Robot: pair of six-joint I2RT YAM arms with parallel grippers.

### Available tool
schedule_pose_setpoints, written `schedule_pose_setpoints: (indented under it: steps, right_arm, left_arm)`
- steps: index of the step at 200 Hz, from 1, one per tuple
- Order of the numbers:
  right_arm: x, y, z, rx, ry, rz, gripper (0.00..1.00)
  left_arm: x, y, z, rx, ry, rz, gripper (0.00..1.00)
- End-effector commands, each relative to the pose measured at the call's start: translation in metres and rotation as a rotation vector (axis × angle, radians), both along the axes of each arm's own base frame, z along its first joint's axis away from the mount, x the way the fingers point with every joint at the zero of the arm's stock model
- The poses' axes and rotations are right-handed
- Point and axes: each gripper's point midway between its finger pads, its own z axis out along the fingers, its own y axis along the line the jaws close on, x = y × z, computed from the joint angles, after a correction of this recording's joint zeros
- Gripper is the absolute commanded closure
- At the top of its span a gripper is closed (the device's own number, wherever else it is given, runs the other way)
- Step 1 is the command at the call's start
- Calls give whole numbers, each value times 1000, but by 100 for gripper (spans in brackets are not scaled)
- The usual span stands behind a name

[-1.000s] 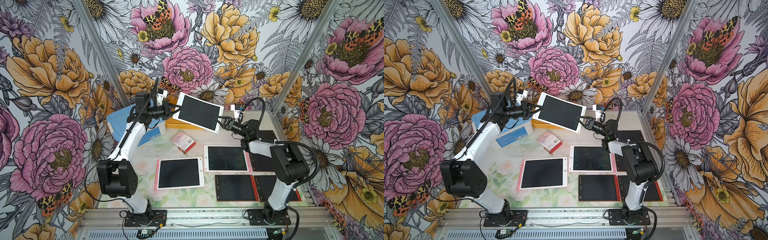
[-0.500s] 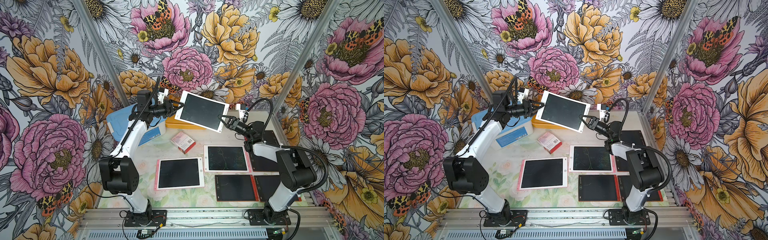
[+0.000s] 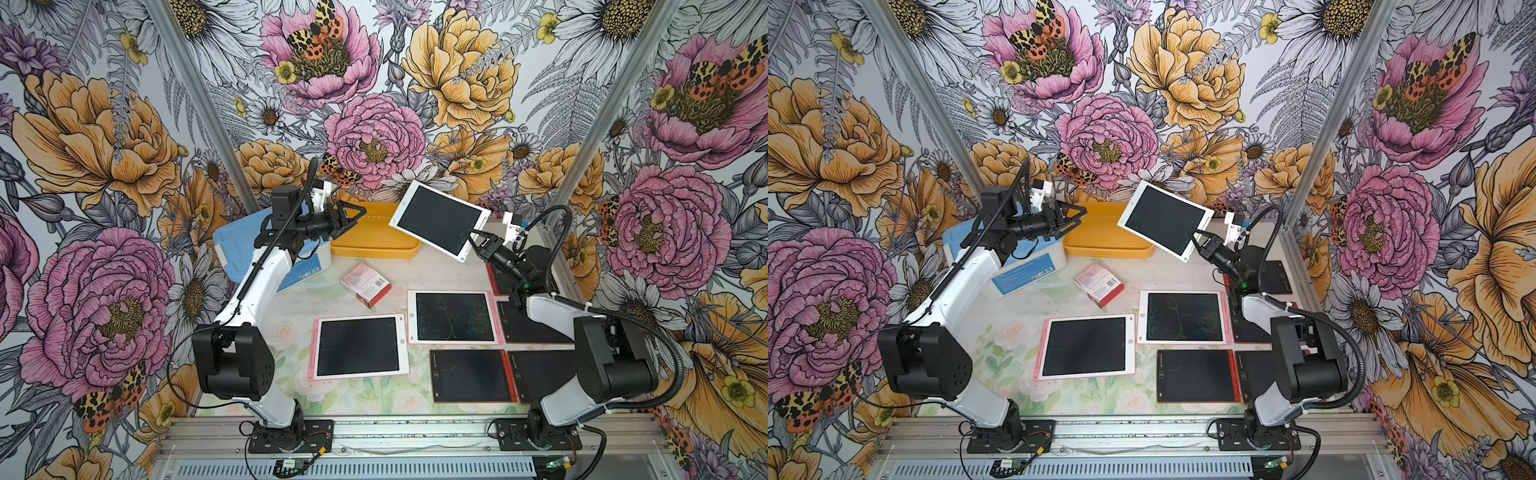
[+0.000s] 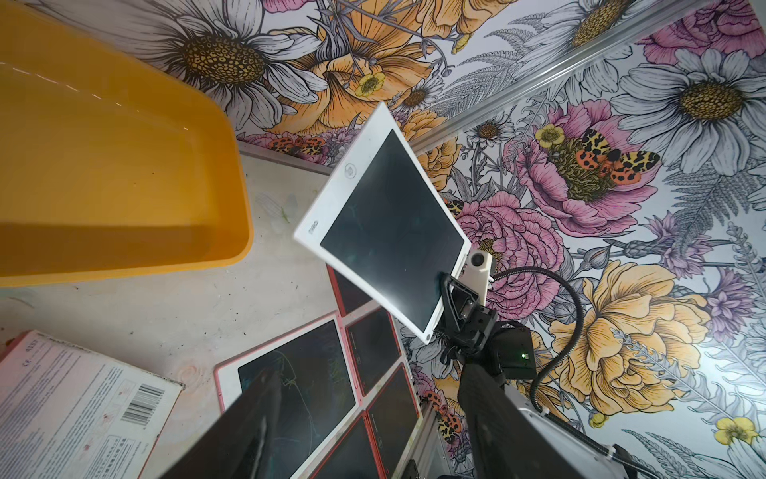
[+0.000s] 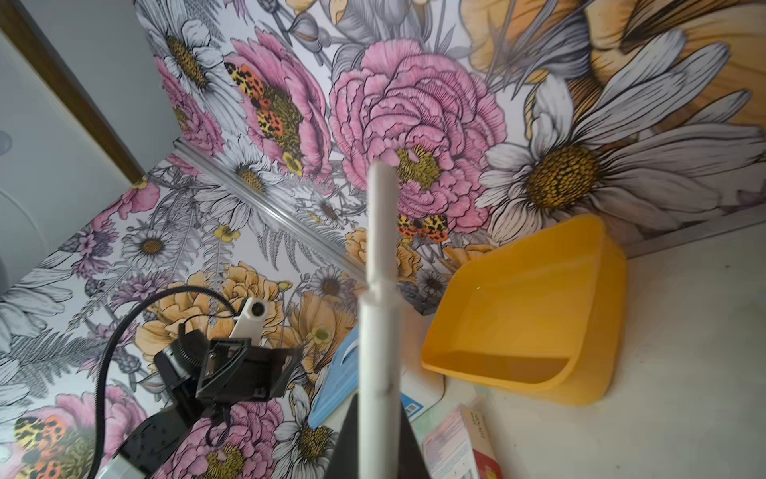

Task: Take out the writing tablet from the storage box
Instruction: Place the writing tablet at the center of the board.

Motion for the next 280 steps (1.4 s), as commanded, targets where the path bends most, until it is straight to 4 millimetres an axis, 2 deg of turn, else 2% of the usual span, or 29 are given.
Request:
schedule_pose_setpoints:
  steps: [1, 17, 36, 77, 107, 139, 171, 232, 255, 280]
  right_arm:
    - [13, -49, -5, -57, 45, -301, 100]
    - [18, -74, -22, -22, 118, -444, 100]
    - [21, -94, -42, 62, 172, -562, 100]
    - [23, -106, -71, 139, 210, -775, 100]
    - [31, -94, -90, 204, 213, -826, 100]
    - [42, -78, -126, 292, 271, -846, 100]
    - [39, -65, -155, 353, 306, -880, 100]
    - [43, -26, -185, 379, 381, -847, 100]
    - [40, -21, -204, 411, 440, -873, 100]
    - [37, -18, -209, 436, 443, -903, 100]
  left_arm:
    - [-15, 0, 18, 67, -111, 54, 28]
    - [-22, -4, 20, 88, -131, 70, 28]
    - [-32, -12, 20, 117, -155, 79, 27]
    - [-47, -32, 12, 156, -170, 64, 27]
    - [-54, -37, 3, 178, -172, 61, 27]
    - [-58, -35, -1, 180, -170, 65, 26]
    - [-60, -32, -2, 162, -180, 75, 26]
    - [-60, -26, -10, 151, -161, 76, 26]
    - [-63, -23, -9, 146, -165, 86, 26]
    - [-66, -21, -6, 140, -172, 84, 26]
